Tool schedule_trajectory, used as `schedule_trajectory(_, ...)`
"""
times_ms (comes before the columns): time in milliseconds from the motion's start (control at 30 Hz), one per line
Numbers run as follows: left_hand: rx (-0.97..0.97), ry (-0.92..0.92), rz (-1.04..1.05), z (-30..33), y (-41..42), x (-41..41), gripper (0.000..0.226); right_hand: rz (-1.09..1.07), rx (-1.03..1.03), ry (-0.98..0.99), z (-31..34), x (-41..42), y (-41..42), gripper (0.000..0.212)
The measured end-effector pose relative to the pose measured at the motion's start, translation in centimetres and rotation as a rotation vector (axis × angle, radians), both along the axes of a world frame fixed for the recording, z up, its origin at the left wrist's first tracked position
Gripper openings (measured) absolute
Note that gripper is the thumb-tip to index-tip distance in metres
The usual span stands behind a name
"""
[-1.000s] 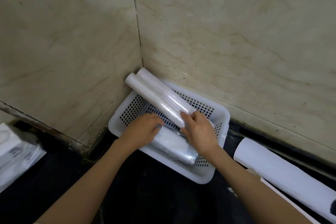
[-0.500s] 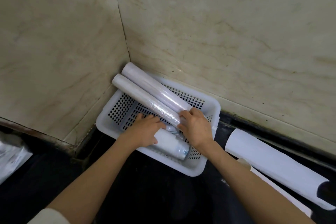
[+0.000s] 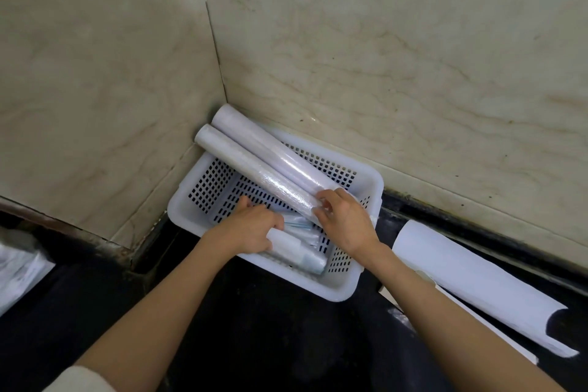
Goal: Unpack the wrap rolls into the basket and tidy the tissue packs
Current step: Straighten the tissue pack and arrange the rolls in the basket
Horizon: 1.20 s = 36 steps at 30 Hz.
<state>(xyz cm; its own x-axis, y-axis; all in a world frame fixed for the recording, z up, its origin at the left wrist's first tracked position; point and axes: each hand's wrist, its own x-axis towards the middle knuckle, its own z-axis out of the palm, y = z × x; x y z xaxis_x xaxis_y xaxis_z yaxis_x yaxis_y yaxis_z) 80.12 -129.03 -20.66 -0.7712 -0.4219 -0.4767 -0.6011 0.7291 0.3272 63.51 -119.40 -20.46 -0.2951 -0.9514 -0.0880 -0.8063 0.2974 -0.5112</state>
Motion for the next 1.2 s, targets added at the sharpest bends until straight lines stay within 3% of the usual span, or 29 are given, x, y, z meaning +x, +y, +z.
schedule_trajectory(167,0.04,0.084,0.07,0.8,0.0,0.7,0.027,-0.03,-0.028,-0.061,0.0,0.0,0.1,0.029)
schedule_trajectory(400,0.073,0.534,0.458,2.9,-1.0,5.0,0.022,-0.263,-0.191,-0.282,0.5,0.8,0.2,0.025)
schedule_trajectory(467,0.081,0.639,0.614,3.4,-1.1,6.1,0.022,-0.169,-0.194,-0.246,0.4,2.0,0.6,0.022)
schedule_trajectory(600,0.137,0.786,0.791,3.9,-1.1,7.4,0.021,0.313,-0.011,-0.101,-1.0,4.7,0.3,0.04)
schedule_trajectory(733,0.163,0.807,0.791,3.9,-0.7,8.1,0.02,0.45,0.211,0.128,-2.5,5.6,-2.2,0.066)
schedule_trajectory(833,0.159,0.824,0.797,3.7,-0.7,8.4,0.023,0.406,0.326,0.221,-3.1,6.2,-3.0,0.066)
schedule_trajectory(967,0.163,0.819,0.809,3.5,-1.0,8.5,0.023,0.363,0.294,0.217,-3.0,6.9,-2.9,0.061)
schedule_trajectory(1033,0.173,0.82,0.812,3.4,-1.0,8.4,0.022,0.288,0.326,0.122,-2.8,6.7,-2.9,0.06)
schedule_trajectory(1200,0.18,0.812,0.82,3.5,-0.9,8.4,0.024,0.189,0.364,-0.034,-2.3,6.6,-2.6,0.035)
